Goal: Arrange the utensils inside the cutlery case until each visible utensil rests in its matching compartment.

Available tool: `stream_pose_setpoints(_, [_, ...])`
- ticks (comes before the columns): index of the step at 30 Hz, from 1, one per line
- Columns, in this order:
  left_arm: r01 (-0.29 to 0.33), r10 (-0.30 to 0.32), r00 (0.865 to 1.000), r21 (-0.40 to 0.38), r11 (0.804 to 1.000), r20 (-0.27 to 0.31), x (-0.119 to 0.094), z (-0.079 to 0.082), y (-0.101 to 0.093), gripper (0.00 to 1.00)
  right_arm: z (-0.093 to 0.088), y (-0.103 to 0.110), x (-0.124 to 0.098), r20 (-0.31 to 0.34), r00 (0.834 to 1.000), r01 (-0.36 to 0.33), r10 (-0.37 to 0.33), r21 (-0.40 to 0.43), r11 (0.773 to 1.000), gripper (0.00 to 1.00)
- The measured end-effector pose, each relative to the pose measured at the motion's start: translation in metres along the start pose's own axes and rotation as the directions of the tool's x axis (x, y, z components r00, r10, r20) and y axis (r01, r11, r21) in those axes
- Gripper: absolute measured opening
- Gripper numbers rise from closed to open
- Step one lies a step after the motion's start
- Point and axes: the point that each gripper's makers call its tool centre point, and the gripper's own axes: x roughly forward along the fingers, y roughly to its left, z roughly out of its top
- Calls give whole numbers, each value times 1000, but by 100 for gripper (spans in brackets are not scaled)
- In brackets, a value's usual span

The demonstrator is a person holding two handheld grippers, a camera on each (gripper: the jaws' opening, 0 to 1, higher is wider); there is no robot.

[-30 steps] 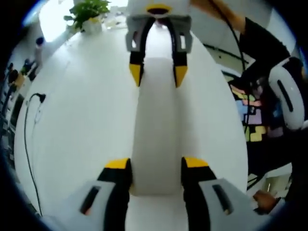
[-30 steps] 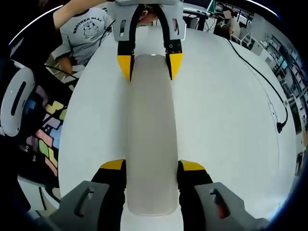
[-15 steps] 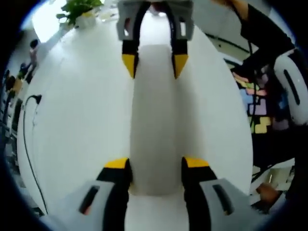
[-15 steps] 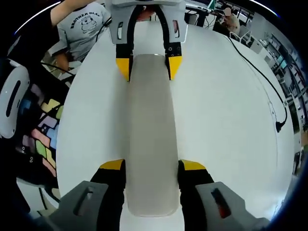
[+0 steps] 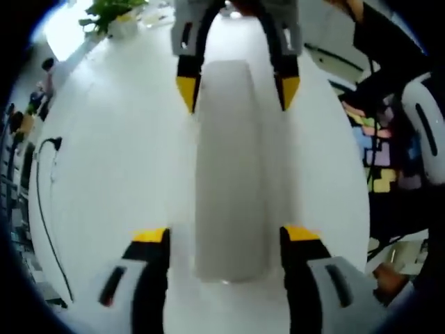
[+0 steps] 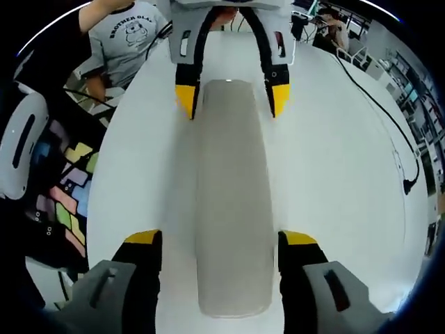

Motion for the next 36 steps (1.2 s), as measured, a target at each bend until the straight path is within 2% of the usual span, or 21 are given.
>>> stream_pose_setpoints(3, [22,-19,998,-45,999,63,-6,7,-1,85,4,-10,-3,56,997,50,-51,14,999,90])
stream_pose_setpoints(6, [-22,25,996,-39,999,90,-9,8,6,100,7,-13,-9,124,991,51,-56,43,998,99])
stream_pose_setpoints(8, [-34,40,995,-65,997,87,-8,7,8,100,6,-21,-13,154,984,92,-92,3,996,99])
stream_pose_setpoints(9, [-17,31,992,-110,994,122,-7,10,4,100,8,-22,-12,188,976,110,-113,24,994,99])
stream_pose_setpoints(10, [-10,27,989,-114,993,148,-5,13,3,100,5,-18,-11,194,976,93,-98,36,995,99])
stream_pose_setpoints(12, [-40,58,982,-102,994,181,-8,14,4,100,8,-15,-14,257,962,87,-97,48,995,99])
stream_pose_setpoints(16, [-54,98,952,-156,986,288,-19,21,-2,100,6,-14,-23,330,927,179,-179,31,983,99])
stream_pose_setpoints(18, [-42,99,946,-187,981,308,-22,18,-8,100,14,-11,-31,424,884,181,-198,81,980,99])
stream_pose_setpoints(19, [-44,117,933,-214,976,341,-23,20,-8,100,22,-11,-36,483,848,194,-217,99,976,99])
stream_pose_setpoints(20, [-51,131,925,-226,973,356,-23,21,-8,100,24,-12,-39,504,831,211,-235,105,972,98])
stream_pose_setpoints(21, [-58,140,921,-228,972,364,-24,19,-10,100,27,-15,-43,530,804,243,-271,124,962,98])
stream_pose_setpoints(23, [-81,174,901,-240,967,397,-27,21,-9,100,32,-15,-49,565,771,256,-296,151,955,98])
stream_pose_setpoints(26, [-112,236,864,-288,951,445,-35,24,-5,100,38,-16,-65,636,684,254,-357,251,934,97])
stream_pose_setpoints(27, [-146,283,839,-310,939,465,-41,25,1,100,37,-16,-69,640,667,270,-381,269,925,97])
stream_pose_setpoints(28, [-173,317,820,-323,931,477,-45,26,4,99,39,-14,-76,660,631,292,-408,286,913,97])
stream_pose_setpoints(29, [-194,346,801,-335,922,488,-49,26,7,99,39,-13,-78,663,621,295,-417,296,909,96])
stream_pose_setpoints(31, [-220,413,743,-391,894,527,-61,29,13,100,35,-12,-88,667,574,314,-475,356,880,96])
stream_pose_setpoints(32, [-220,443,704,-423,879,555,-70,31,14,100,32,-13,-96,667,542,344,-512,379,859,96])
stream_pose_setpoints(34, [-206,480,646,-471,858,593,-82,33,13,100,24,-15,-109,655,491,385,-575,429,817,96])
stream_pose_setpoints(35, [-193,506,630,-512,837,589,-85,30,12,100,21,-17,-115,649,470,396,-598,451,800,96])
stream_pose_setpoints(36, [-180,512,628,-531,828,586,-85,30,8,100,15,-18,-122,631,444,409,-636,488,771,95])
